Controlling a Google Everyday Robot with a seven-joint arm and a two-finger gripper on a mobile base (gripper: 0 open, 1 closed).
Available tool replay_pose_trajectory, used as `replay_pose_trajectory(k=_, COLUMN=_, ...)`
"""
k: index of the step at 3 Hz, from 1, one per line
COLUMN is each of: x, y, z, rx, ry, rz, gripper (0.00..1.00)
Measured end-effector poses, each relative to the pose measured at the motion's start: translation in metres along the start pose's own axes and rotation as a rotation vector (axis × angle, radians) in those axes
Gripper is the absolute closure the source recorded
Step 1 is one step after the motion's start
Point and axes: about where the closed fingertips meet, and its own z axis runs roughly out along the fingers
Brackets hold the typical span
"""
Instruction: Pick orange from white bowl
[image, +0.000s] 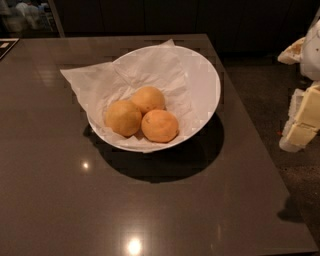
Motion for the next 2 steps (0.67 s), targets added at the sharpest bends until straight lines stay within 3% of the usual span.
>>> replay_pose_trajectory(k=2, x=-0.023, y=-0.003, z=-0.007, rx=0.004, ry=0.008, rz=0.016, gripper=0.00)
